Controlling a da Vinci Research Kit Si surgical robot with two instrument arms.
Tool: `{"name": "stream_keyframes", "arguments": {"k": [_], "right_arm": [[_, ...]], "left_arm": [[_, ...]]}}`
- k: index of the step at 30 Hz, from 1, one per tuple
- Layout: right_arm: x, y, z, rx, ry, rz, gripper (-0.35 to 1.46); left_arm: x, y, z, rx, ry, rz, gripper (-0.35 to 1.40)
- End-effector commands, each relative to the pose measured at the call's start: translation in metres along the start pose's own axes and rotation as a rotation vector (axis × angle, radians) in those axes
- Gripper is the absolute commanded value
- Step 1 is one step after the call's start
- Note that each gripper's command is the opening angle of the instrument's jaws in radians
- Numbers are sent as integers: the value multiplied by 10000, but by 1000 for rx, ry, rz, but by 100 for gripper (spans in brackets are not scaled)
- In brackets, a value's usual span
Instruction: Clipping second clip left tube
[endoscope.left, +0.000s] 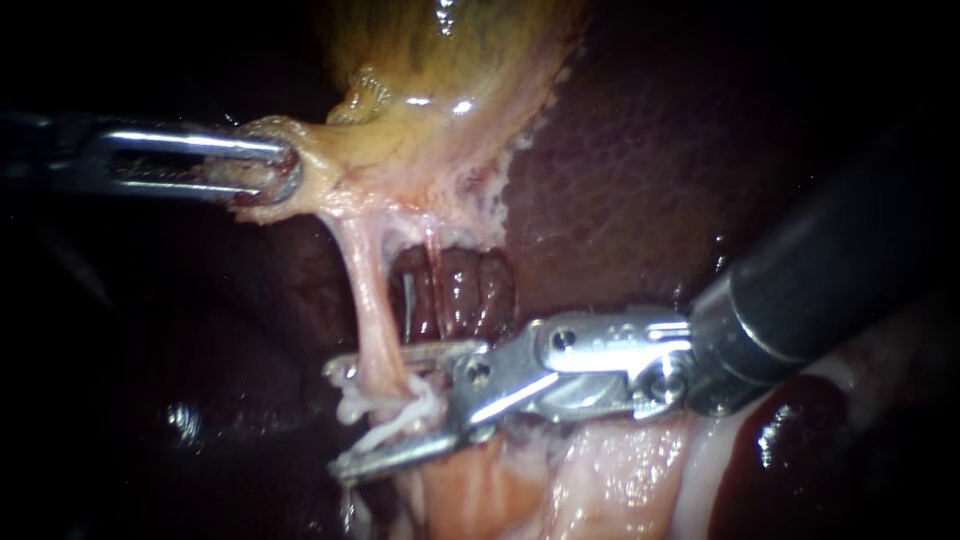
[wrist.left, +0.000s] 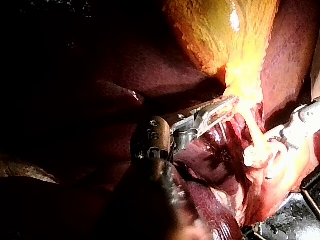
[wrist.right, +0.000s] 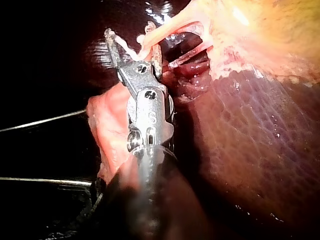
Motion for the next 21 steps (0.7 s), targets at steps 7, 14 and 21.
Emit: {"name": "stream_keyframes", "arguments": {"k": [7,14,21], "right_arm": [[-2,0,-2,5,-1,1,10],[-3,1,-3,39,-3,-5,-31],[-3,2,-5,38,-3,110,-35]], "left_arm": [[0,0,0,0,0,0,-35],[0,0,1,0,0,0,-35],[1,0,2,0,0,0,-35]]}}
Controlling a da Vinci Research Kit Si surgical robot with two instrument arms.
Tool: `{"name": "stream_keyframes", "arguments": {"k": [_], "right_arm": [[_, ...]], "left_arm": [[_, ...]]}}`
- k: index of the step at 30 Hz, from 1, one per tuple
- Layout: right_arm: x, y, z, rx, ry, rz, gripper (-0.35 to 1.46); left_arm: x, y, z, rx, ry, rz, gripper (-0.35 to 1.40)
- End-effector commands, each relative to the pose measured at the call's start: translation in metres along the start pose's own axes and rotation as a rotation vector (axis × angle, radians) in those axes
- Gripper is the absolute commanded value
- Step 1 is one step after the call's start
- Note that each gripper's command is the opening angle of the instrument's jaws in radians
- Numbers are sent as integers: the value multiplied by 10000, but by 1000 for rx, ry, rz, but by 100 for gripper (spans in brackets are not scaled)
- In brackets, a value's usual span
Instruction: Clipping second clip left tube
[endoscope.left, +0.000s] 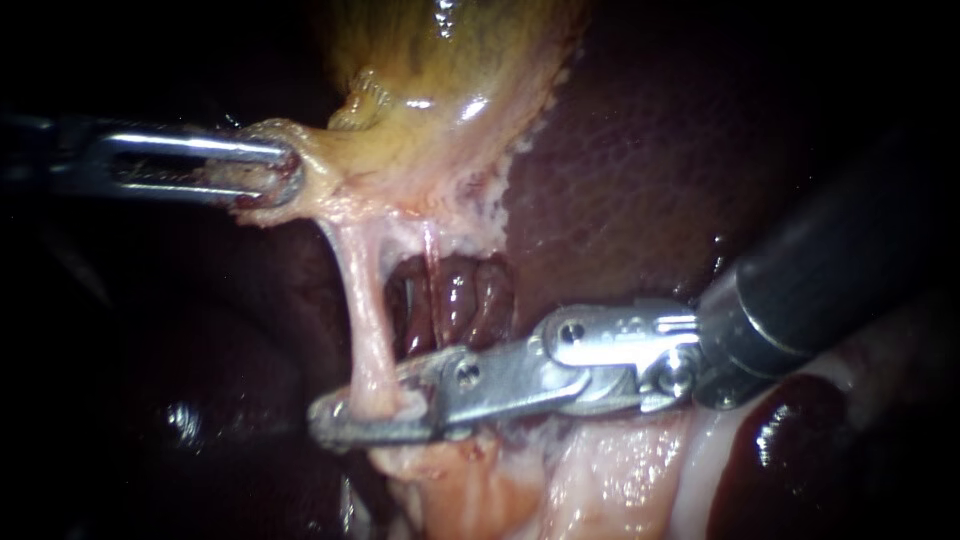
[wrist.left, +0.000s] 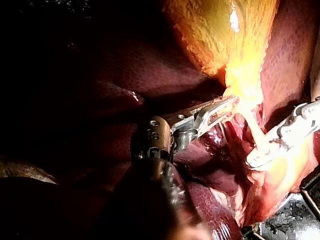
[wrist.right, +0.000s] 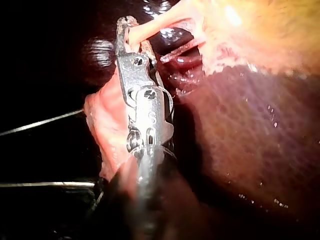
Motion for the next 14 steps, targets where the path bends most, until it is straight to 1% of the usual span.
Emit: {"name": "stream_keyframes", "arguments": {"k": [1,3,4,10,12,13,14], "right_arm": [[2,0,0,-1,-18,6,-35],[2,0,-1,-23,-36,6,-35],[2,0,-1,-24,-38,7,-35],[1,5,-5,-25,-40,8,-35],[0,8,-6,0,-38,9,-35],[0,9,-7,8,-33,9,-23],[-1,11,-7,4,-21,8,-4]], "left_arm": [[0,0,0,0,0,0,-35],[0,-1,0,0,0,0,-35],[0,-1,0,0,0,0,-35],[0,-2,1,0,0,0,-35],[0,-2,1,0,0,0,-35],[0,-2,1,0,0,0,-35],[0,-2,1,0,0,0,-35]]}}
